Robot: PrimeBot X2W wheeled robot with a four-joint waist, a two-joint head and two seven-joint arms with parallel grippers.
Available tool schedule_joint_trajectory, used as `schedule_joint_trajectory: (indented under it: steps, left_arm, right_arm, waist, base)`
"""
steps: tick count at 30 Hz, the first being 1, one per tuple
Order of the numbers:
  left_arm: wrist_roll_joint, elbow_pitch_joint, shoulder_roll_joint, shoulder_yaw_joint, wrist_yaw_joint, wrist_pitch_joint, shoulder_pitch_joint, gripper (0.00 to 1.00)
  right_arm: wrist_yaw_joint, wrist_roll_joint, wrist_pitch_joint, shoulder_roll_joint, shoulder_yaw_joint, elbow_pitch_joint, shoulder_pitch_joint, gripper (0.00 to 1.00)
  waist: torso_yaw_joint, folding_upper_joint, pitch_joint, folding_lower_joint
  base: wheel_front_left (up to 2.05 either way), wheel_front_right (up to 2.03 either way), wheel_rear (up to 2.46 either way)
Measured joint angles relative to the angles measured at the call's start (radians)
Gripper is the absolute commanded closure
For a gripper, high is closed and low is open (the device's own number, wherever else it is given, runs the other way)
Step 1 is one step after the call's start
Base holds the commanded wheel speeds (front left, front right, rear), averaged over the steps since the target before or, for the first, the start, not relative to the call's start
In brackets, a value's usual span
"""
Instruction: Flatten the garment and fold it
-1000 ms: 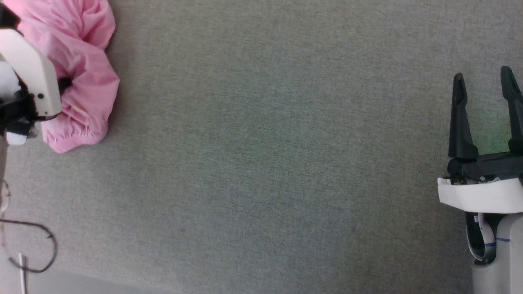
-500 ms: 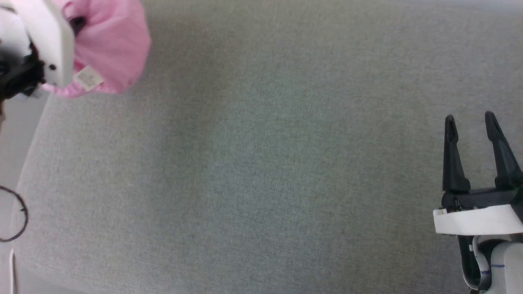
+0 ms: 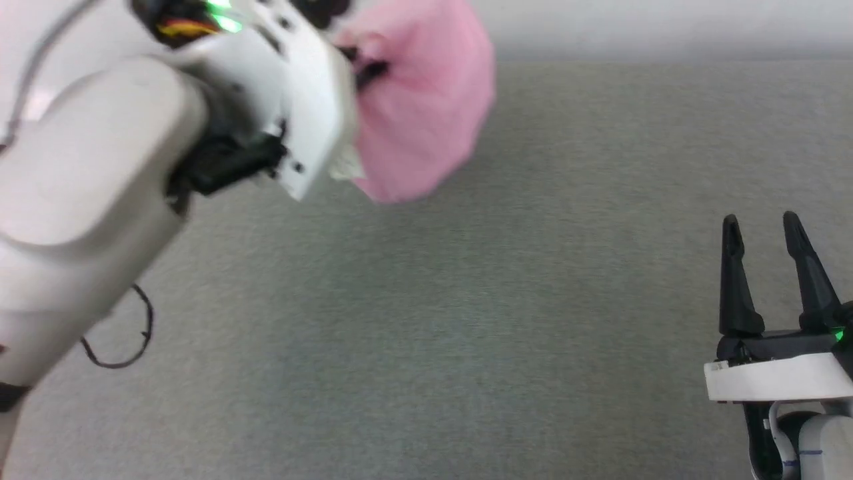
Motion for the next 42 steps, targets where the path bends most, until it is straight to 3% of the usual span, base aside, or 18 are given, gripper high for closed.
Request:
schedule_joint_trajectory:
  steps: [10,15,19,23,24,25,29,33,38,42]
  left_arm:
    - [-0.058,0.063,-0.156,-0.254,0.0,-0.079,0.03,1.0]
    - [-0.02,0.099,-0.196,-0.273,0.0,-0.002,0.178,1.0]
    - [0.037,0.084,-0.194,-0.277,0.0,0.08,0.336,1.0]
    - [0.056,0.067,-0.186,-0.269,0.0,0.057,0.366,1.0]
    - [0.067,0.068,-0.184,-0.272,0.0,0.025,0.367,0.84]
    - [0.084,0.072,-0.184,-0.276,0.0,-0.017,0.367,0.0]
    - [0.093,0.1,-0.188,-0.277,0.0,-0.266,0.352,0.0]
    - [0.15,0.139,-0.189,-0.217,0.018,-0.527,0.324,0.0]
    - [0.213,0.16,-0.185,-0.107,0.171,-0.799,0.339,0.0]
    - [0.254,0.139,-0.183,0.008,0.319,-0.862,0.414,0.0]
  right_arm:
    - [0.0,0.036,0.0,0.0,0.002,0.004,-0.002,0.0]
    - [0.0,0.04,0.0,-0.001,0.009,0.004,-0.015,0.0]
    - [0.0,0.045,0.0,0.0,0.015,0.01,-0.02,0.0]
    - [0.0,0.044,0.0,-0.001,0.01,0.012,-0.024,0.0]
    - [0.0,0.043,0.0,-0.001,0.011,0.014,-0.023,0.0]
    - [0.0,0.043,0.0,0.0,0.01,0.016,-0.023,0.0]
    - [0.0,0.034,0.0,0.0,0.0,0.02,-0.004,0.0]
    - [0.0,0.022,0.0,-0.001,-0.008,0.02,0.034,0.0]
    - [0.0,0.005,0.0,-0.001,-0.015,0.015,0.06,0.0]
    - [0.0,-0.002,0.0,0.0,-0.024,0.01,0.073,0.0]
  waist:
    - [-0.172,0.0,0.018,0.0002]
    - [-0.217,0.0,0.052,0.0003]
    - [-0.238,0.0,0.073,0.0003]
    - [-0.237,0.0,0.077,0.0003]
    - [-0.235,0.0,0.075,0.0003]
    - [-0.232,0.0,0.071,0.0004]
    - [-0.219,0.0,0.039,0.0003]
    - [-0.193,0.0,-0.006,0.0002]
    - [-0.136,0.0001,-0.049,0.0001]
    - [-0.086,0.0001,-0.076,0.0001]
  base:
    - [0.0,0.0,0.0]
    - [0.0,0.0,0.0]
    - [0.0,0.0,0.0]
    - [0.0,0.0,0.0]
    - [0.0,0.0,0.0]
    - [0.0,0.0,0.0]
    - [0.0,0.0,0.0]
    - [0.0,0.0,0.0]
    - [0.0,0.0,0.0]
    - [0.0,0.0,0.0]
